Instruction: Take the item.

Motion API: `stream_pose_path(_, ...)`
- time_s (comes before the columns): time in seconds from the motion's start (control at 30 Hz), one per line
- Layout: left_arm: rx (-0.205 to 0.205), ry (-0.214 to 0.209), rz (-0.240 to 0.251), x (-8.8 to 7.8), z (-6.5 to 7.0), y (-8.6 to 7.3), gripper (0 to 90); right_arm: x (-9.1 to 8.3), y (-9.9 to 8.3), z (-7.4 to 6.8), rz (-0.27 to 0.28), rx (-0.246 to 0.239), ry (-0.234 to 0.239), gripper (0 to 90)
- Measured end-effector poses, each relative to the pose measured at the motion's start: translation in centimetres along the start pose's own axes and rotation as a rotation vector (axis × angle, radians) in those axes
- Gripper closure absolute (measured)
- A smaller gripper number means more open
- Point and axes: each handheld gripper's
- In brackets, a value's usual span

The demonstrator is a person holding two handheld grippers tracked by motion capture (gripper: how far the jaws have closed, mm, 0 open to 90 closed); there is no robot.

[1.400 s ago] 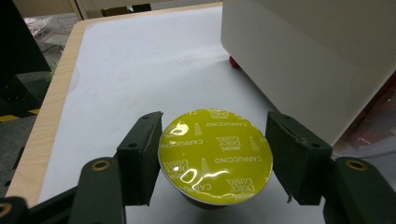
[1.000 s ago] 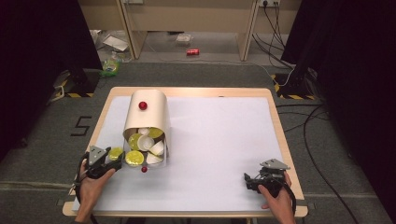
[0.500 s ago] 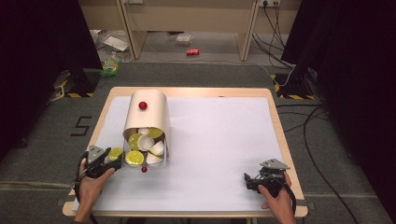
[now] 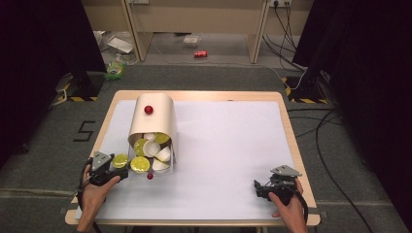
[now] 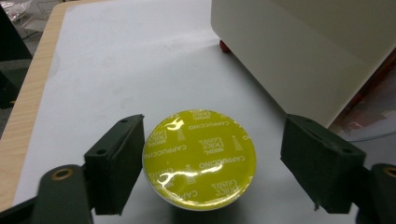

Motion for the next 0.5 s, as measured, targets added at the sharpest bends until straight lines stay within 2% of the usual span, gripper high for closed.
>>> stream_pose_path(0.1, -0.008, -0.005, 0.004, -0.3, 0.0, 0.1, 16.0, 0.0, 0.0, 0.0, 0.000, 0.000, 0.000, 2.7)
stream_pose_path(0.5, -0.037, -0.026, 0.023, -1.3, -0.2, 0.2, 15.7, 0.0, 0.0, 0.0, 0.000, 0.000, 0.000, 2.8)
Point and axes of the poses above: each handheld gripper's, and its own axes: x roughly forward along the jaws, y roughly out of its top, z roughly to its right, and after that the axes turned 1 degree about x, right-handed
